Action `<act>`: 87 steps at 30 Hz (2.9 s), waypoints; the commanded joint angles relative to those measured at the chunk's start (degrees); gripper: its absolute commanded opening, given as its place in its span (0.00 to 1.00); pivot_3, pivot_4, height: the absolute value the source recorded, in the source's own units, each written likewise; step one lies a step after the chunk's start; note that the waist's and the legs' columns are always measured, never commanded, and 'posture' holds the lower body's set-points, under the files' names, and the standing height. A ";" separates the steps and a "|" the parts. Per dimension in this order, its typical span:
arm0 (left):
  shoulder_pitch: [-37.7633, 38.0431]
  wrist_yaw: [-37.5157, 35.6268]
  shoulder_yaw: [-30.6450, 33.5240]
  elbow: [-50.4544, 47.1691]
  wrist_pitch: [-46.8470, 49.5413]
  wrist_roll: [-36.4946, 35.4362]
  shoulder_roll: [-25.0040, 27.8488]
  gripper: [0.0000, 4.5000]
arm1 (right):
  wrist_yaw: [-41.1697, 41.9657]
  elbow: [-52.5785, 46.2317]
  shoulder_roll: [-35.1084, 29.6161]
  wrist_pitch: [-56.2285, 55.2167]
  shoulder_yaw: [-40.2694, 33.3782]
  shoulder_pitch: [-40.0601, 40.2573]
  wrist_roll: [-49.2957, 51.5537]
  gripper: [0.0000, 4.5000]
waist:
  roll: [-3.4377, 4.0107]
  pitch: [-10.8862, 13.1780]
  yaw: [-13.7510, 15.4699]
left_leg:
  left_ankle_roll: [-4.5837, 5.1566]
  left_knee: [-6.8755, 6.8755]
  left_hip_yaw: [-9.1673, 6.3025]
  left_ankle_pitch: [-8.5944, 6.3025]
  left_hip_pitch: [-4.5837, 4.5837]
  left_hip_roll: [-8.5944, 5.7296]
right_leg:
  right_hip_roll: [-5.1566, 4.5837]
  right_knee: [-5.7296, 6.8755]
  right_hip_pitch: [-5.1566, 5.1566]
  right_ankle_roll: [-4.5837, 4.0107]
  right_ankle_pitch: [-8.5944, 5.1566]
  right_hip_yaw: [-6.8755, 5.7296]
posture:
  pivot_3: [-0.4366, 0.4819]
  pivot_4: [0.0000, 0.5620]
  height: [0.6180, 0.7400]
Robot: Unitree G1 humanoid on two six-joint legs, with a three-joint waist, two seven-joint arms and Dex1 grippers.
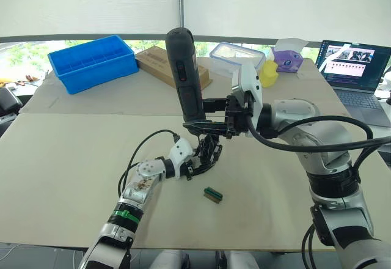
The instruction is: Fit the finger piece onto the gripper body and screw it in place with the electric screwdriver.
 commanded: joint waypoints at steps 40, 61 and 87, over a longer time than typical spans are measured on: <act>-1.05 -0.70 -0.92 -0.43 -1.42 -0.48 -0.32 0.50 | -1.26 6.42 -1.35 -5.26 2.98 8.86 -5.60 0.43 | 0.07 -0.13 -0.19 | 0.00 -0.07 0.00 0.00 0.32 0.00 | 0.00 -0.01 0.24 0.00 0.00 0.03 | 0.48 0.27 1.00; -2.52 0.27 -0.27 0.26 -1.29 -0.53 -0.30 0.50 | 1.33 13.87 -0.92 -12.09 7.05 7.96 -8.68 0.43 | 0.00 -0.90 -0.04 | 0.00 -0.16 -0.01 -0.01 0.42 0.01 | -0.02 -0.04 0.31 0.00 -0.01 0.07 | 0.48 0.27 1.00; -3.11 0.53 -0.09 0.22 -0.59 -0.77 -0.10 0.50 | 4.45 17.52 -0.67 -14.48 10.71 6.63 -12.58 0.43 | -0.07 -1.32 0.14 | 0.01 -0.23 -0.02 -0.02 0.48 0.02 | -0.04 -0.05 0.34 -0.01 -0.01 0.10 | 0.48 0.27 1.00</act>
